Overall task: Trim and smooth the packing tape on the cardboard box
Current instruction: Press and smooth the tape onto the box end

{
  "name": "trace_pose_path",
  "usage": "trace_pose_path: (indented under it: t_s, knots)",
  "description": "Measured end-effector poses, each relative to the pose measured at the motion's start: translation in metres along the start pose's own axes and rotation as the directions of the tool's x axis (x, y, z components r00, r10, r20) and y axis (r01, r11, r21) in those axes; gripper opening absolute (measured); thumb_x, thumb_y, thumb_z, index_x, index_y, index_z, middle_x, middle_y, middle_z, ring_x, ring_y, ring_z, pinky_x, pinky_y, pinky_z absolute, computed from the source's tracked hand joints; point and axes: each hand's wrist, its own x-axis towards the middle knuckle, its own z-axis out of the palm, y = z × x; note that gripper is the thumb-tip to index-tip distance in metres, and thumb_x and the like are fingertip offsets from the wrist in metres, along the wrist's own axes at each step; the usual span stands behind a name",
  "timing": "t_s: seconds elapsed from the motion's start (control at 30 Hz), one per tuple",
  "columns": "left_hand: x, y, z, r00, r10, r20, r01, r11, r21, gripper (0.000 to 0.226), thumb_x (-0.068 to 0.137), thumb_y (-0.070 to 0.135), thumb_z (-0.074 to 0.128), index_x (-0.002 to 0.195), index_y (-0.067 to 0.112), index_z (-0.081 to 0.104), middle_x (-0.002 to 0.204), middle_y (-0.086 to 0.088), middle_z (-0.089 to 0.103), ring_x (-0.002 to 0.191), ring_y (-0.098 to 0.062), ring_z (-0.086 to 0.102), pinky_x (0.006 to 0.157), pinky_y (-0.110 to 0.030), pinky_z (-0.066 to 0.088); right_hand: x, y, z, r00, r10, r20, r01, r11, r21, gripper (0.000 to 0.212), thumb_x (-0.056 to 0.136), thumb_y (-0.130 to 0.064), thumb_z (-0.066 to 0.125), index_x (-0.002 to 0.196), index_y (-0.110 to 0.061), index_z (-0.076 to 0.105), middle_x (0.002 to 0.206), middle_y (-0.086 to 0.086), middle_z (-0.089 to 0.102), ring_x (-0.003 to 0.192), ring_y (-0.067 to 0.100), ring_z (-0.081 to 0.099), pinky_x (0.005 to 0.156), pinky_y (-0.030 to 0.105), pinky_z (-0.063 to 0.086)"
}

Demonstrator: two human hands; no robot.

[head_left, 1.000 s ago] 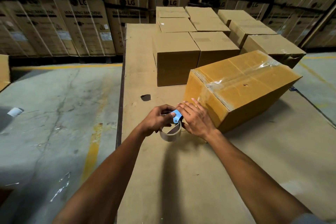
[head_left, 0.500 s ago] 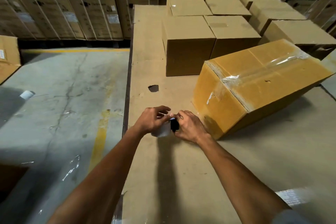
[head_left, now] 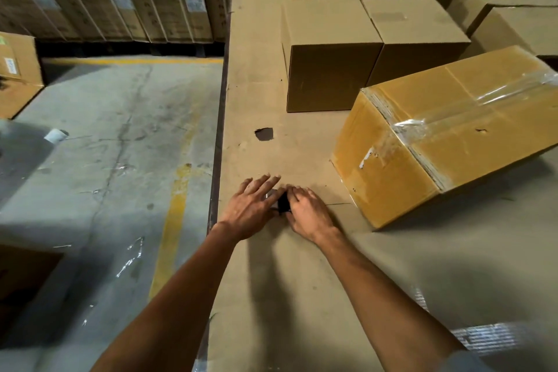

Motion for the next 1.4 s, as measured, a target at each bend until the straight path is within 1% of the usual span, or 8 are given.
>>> trace_pose_path:
  t_s: [0.23, 0.4, 0.63, 0.77, 0.93, 1.13, 1.27, 1.4]
  knots:
    - [0.000, 0.006, -0.006, 0.997, -0.041, 0.068, 0.040, 0.999, 0.018, 0.072, 0.106, 0.055, 0.052, 0.169, 0.034, 0.024, 0.180, -0.001, 0.015, 0.166, -0.026, 0.014, 0.131, -0.056, 0.016, -0.001, -0.009, 0.002, 0.998, 0.056, 0.025, -0.056, 0.998, -0.019, 0.069, 0.106, -0.025, 0.043, 0.165, 0.000, 0.018, 0.171, 0.020, 0.026, 0.161, 0.032, 0.020, 0.133, 0.045, 0.014]
    - [0.016, 0.028, -0.024, 0.998, -0.057, -0.019, 0.056, 0.997, -0.044, 0.063, 0.111, 0.041, 0.043, 0.169, 0.024, 0.027, 0.180, -0.001, 0.013, 0.166, -0.023, 0.010, 0.132, -0.054, 0.018, -0.014, -0.001, -0.050, 0.989, 0.118, -0.085, -0.116, 0.993, 0.030, 0.067, 0.104, -0.013, 0.042, 0.166, -0.004, 0.016, 0.174, 0.015, 0.021, 0.163, 0.029, 0.014, 0.133, 0.042, 0.009]
    - [0.060, 0.076, -0.066, 0.963, -0.041, -0.266, -0.028, 0.968, -0.251, 0.060, 0.109, 0.039, 0.041, 0.163, 0.013, 0.039, 0.171, -0.009, 0.038, 0.157, -0.030, 0.035, 0.125, -0.048, 0.034, -0.029, 0.014, -0.158, 0.849, 0.120, -0.515, -0.108, 0.993, 0.053, 0.049, 0.099, -0.013, 0.062, 0.147, -0.009, 0.053, 0.141, 0.014, 0.065, 0.135, 0.029, 0.060, 0.124, 0.044, 0.039]
    - [0.089, 0.111, -0.098, 0.932, 0.007, -0.362, -0.140, 0.929, -0.344, 0.061, 0.112, 0.044, 0.040, 0.164, 0.013, 0.035, 0.169, -0.010, 0.039, 0.155, -0.030, 0.038, 0.123, -0.049, 0.037, -0.051, 0.036, -0.209, 0.720, 0.161, -0.675, -0.227, 0.974, -0.010, 0.048, 0.099, -0.022, 0.063, 0.145, -0.013, 0.054, 0.139, 0.011, 0.065, 0.130, 0.026, 0.060, 0.117, 0.045, 0.045]
    - [0.117, 0.131, -0.118, 0.949, -0.023, -0.313, -0.105, 0.917, -0.386, 0.067, 0.113, 0.049, 0.040, 0.171, 0.022, 0.019, 0.178, -0.004, 0.021, 0.163, -0.027, 0.022, 0.130, -0.048, 0.026, -0.083, 0.075, -0.214, 0.748, 0.507, -0.429, -0.554, 0.832, 0.018, 0.078, 0.105, -0.055, 0.048, 0.165, -0.014, 0.021, 0.171, 0.015, 0.028, 0.160, 0.032, 0.025, 0.128, 0.057, 0.017]
    - [0.135, 0.130, -0.127, 0.968, 0.045, -0.245, -0.130, 0.930, -0.345, 0.067, 0.110, 0.054, 0.045, 0.170, 0.035, 0.020, 0.180, 0.001, 0.008, 0.165, -0.029, 0.011, 0.129, -0.057, 0.026, -0.116, 0.100, -0.202, 0.808, 0.520, -0.275, -0.546, 0.838, -0.020, 0.077, 0.108, -0.058, 0.032, 0.169, -0.020, 0.003, 0.177, 0.011, 0.004, 0.164, 0.030, 0.002, 0.132, 0.053, 0.006]
    - [0.134, 0.134, -0.130, 0.955, 0.079, -0.286, -0.173, 0.932, -0.320, 0.066, 0.108, 0.056, 0.048, 0.168, 0.039, 0.026, 0.180, 0.000, 0.011, 0.164, -0.029, 0.013, 0.126, -0.057, 0.028, -0.135, 0.101, -0.207, 0.817, 0.522, -0.245, -0.542, 0.841, -0.015, 0.074, 0.109, -0.054, 0.033, 0.169, -0.022, 0.004, 0.177, 0.009, 0.002, 0.164, 0.028, 0.001, 0.133, 0.052, 0.007]
    - [0.140, 0.143, -0.136, 0.955, 0.085, -0.283, -0.179, 0.930, -0.323, 0.068, 0.107, 0.064, 0.042, 0.168, 0.038, 0.027, 0.180, -0.002, 0.012, 0.165, -0.031, 0.013, 0.127, -0.055, 0.025, -0.134, 0.096, -0.217, 0.788, 0.538, -0.300, -0.555, 0.831, 0.033, 0.069, 0.107, -0.061, 0.029, 0.163, -0.020, 0.027, 0.172, 0.011, 0.028, 0.159, 0.030, 0.026, 0.128, 0.054, 0.024]
